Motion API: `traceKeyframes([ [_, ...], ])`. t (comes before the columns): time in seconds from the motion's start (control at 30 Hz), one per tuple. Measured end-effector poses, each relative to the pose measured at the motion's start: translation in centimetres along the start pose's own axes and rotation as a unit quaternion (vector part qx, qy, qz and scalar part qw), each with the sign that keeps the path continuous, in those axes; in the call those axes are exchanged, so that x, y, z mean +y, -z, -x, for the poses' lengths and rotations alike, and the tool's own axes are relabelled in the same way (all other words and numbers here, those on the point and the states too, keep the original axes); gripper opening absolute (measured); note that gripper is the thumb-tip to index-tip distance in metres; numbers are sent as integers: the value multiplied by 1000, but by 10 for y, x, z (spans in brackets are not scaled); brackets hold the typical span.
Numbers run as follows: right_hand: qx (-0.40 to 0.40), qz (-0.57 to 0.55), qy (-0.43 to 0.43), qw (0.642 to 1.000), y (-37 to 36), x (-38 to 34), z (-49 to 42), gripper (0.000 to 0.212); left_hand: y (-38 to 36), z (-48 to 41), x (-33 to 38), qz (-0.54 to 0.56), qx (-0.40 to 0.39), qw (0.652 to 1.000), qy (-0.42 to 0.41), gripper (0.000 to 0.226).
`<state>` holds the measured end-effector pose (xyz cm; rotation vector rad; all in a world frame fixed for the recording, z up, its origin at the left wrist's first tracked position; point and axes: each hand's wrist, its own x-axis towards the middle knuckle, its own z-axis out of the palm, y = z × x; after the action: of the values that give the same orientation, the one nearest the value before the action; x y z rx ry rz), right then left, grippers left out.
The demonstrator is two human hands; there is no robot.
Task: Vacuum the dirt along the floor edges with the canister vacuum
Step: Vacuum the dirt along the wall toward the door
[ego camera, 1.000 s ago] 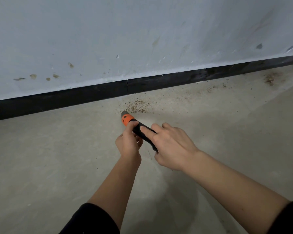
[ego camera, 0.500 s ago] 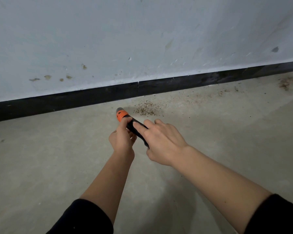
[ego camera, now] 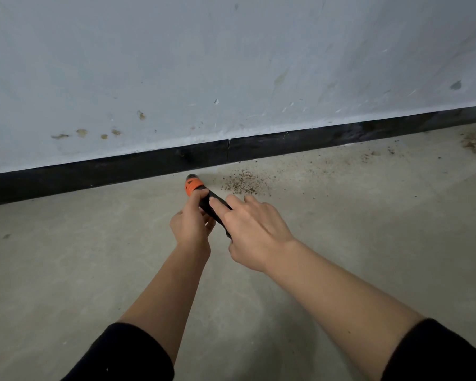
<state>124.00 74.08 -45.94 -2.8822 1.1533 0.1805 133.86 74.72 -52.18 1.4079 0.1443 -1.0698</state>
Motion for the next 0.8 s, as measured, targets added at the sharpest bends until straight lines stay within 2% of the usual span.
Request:
traceKeyframes([
  [0.5,-21,14,-40,999,7,28,50,74,-30,39,-40,17,2,999,45,19],
  [0.8,-31,26,-61,997,9,47,71,70,-40,50,-57,-1,-67,996,66,17],
])
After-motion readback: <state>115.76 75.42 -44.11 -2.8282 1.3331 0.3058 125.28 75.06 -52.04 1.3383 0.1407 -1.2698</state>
